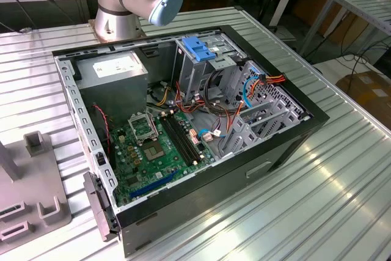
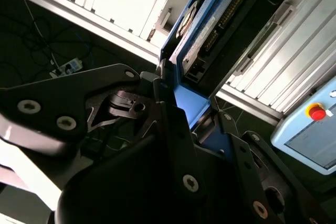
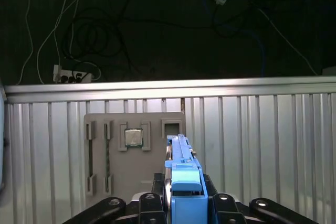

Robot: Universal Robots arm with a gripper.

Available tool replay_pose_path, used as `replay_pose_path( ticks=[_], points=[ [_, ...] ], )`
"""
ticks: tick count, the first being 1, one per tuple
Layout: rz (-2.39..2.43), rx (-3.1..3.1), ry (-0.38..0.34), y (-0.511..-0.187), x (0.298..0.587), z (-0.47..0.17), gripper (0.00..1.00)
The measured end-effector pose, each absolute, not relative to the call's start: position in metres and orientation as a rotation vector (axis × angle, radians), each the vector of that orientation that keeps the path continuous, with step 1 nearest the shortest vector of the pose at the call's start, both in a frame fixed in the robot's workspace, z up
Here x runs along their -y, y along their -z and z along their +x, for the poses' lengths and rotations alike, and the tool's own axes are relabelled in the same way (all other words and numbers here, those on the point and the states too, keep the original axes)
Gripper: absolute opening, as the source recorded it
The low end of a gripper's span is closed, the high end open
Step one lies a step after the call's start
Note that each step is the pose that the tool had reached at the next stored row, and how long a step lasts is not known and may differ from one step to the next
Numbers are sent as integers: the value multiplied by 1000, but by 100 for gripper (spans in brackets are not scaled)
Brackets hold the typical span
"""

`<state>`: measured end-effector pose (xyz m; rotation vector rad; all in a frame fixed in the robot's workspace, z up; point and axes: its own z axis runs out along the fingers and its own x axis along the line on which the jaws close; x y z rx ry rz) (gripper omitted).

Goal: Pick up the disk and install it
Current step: 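Pick up the disk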

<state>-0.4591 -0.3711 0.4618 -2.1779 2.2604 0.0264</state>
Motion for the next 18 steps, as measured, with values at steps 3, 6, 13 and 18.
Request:
replay_pose_path(
  ticks=[3,6,13,18],
  points=[
    [-2178,-2260,-26,-470,371,-459,37],
    [-2178,-2260,-26,-478,371,-459,37],
    [-2178,-2261,-26,-498,371,-459,37],
    [-2178,-2261,-26,-499,371,-459,37]
  ],
)
